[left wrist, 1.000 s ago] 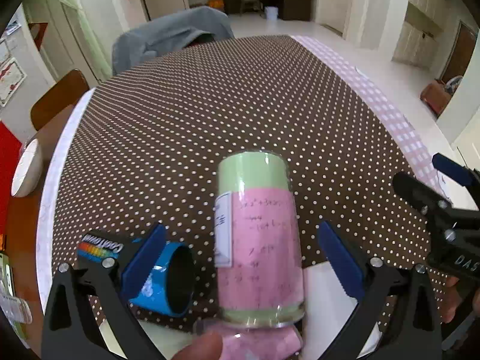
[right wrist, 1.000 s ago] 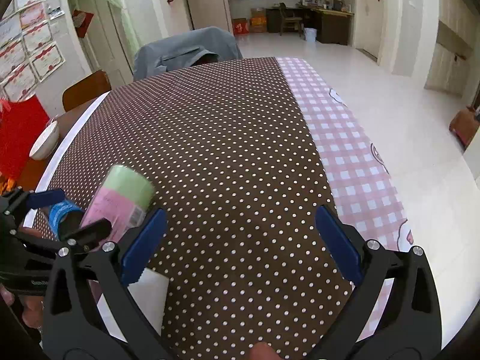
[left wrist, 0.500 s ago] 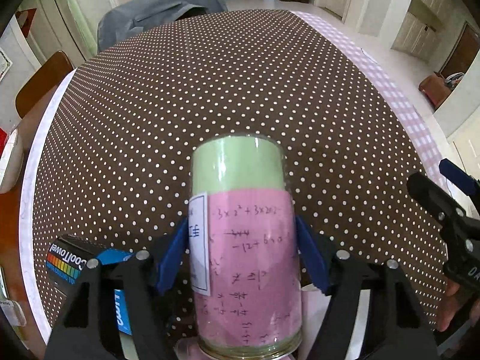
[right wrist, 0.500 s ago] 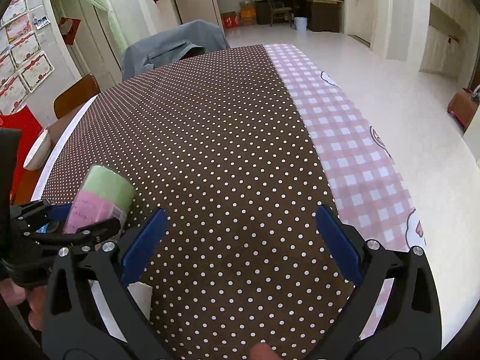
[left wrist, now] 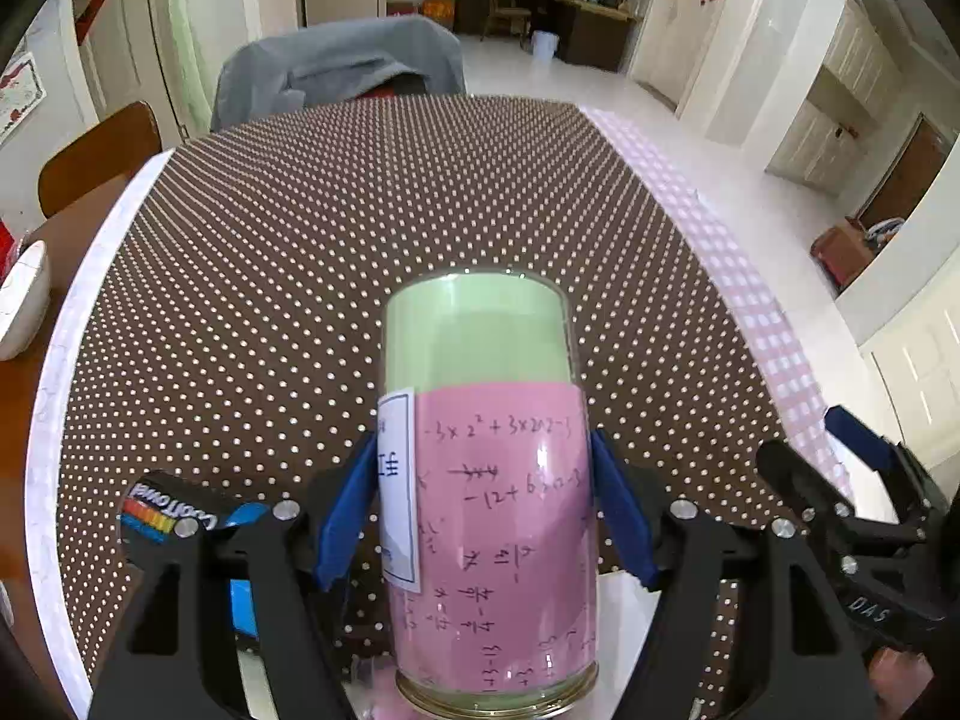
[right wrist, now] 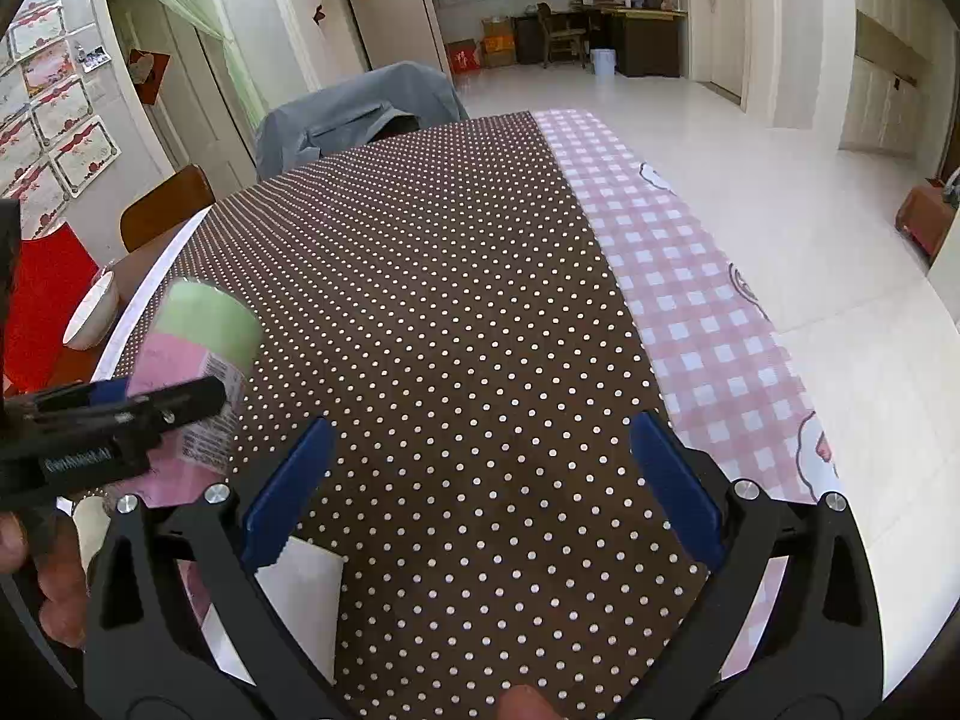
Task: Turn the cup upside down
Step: 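Lift the pink cylinder with the left tool and carry it past the cups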
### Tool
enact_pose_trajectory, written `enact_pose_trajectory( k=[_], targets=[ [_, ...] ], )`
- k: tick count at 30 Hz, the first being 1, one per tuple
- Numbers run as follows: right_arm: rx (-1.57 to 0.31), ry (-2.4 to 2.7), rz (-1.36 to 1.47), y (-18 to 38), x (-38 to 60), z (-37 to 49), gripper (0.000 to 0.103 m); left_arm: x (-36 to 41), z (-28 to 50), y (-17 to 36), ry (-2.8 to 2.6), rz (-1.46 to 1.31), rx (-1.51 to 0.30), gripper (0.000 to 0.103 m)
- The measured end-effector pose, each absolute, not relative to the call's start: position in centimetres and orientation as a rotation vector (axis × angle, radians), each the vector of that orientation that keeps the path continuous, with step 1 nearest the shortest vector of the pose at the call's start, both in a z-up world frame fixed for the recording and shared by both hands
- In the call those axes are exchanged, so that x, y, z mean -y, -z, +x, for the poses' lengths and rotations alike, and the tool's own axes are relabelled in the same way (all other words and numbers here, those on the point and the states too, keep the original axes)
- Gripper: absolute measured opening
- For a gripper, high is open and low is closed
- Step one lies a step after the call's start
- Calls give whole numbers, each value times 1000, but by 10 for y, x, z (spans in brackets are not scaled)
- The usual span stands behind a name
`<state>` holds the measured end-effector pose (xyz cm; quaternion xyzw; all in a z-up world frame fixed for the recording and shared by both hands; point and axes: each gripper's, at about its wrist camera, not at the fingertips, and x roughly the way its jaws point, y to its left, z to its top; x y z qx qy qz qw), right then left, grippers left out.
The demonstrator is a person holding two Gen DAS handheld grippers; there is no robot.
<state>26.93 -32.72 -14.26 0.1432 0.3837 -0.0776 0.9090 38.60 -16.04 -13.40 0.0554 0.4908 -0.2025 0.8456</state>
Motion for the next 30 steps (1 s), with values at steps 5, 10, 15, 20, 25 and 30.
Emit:
enact_pose_trajectory(
  k=[5, 10, 15, 20, 25, 30],
  targets=[
    [-770, 154, 293, 132, 322, 257, 97, 151, 366, 110, 431, 109, -991, 68],
    [-741, 133, 281, 119, 309, 243, 97, 140, 338, 85, 433, 104, -940, 68],
    [-712, 106, 260, 105, 292, 221, 97, 121, 299, 64, 423, 94, -889, 68],
    [-690, 86, 243, 96, 281, 196, 97, 105, 265, 59, 409, 83, -864, 68],
    [-684, 77, 221, 95, 273, 171, 97, 92, 228, 68, 405, 69, -866, 68],
    [-673, 85, 216, 95, 270, 150, 97, 85, 199, 85, 413, 58, -889, 68]
  ],
)
